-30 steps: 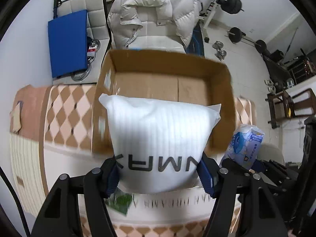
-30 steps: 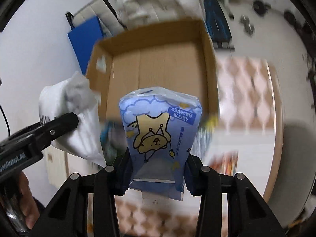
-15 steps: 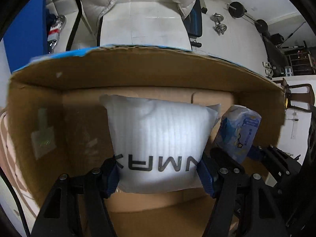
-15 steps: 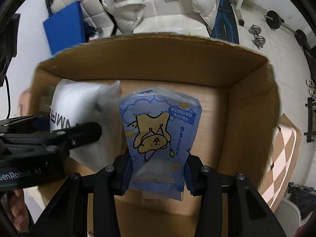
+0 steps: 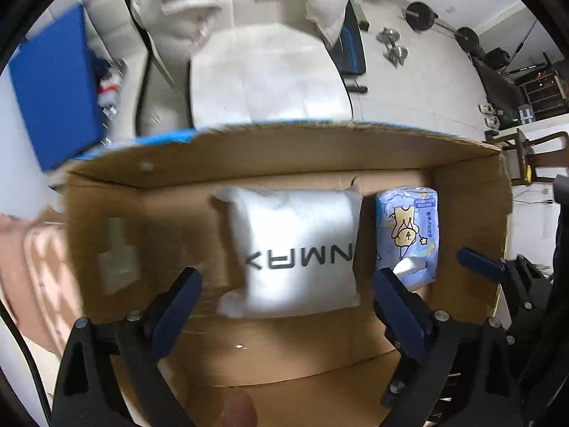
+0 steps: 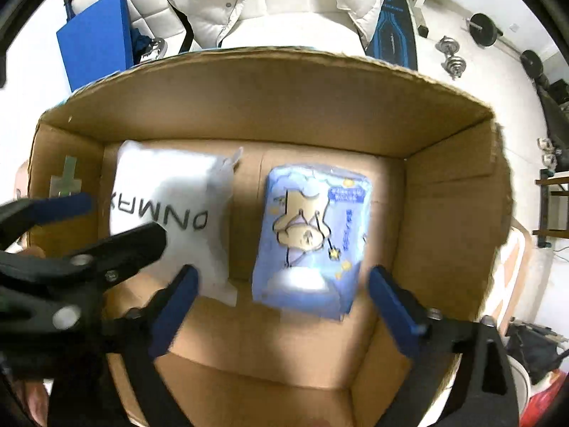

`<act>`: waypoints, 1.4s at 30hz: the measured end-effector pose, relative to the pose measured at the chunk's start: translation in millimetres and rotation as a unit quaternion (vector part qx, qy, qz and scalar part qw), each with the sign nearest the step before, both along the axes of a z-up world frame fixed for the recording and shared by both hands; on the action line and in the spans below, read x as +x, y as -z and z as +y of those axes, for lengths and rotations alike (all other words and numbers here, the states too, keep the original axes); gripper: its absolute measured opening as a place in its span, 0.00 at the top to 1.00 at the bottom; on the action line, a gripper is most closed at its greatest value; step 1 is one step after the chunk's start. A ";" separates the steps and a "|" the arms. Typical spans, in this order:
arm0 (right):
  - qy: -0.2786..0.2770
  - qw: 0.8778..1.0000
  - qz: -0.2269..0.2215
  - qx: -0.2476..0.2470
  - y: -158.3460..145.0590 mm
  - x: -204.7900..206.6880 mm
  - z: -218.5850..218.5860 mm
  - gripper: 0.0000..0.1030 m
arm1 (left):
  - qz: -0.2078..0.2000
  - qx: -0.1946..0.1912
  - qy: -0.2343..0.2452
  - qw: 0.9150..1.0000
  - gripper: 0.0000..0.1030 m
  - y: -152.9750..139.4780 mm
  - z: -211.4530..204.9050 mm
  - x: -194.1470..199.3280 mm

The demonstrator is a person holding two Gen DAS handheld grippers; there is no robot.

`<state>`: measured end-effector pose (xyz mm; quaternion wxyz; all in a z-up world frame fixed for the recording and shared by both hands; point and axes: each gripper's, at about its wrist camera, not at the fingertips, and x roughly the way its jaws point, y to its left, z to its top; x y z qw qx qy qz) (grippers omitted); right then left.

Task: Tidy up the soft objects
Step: 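Carry both packs into the cardboard box and open both tools, then grasp the green Deeyeo pouch with left tool while right tool grasps the red snack bag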

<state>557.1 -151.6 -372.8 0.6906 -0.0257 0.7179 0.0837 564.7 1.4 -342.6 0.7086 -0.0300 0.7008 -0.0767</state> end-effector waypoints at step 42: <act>0.069 0.997 -0.015 0.027 -3.2 -255.6 -13.1 0.23 | 0.019 0.143 0.004 0.989 0.45 63.8 42.9 -296.3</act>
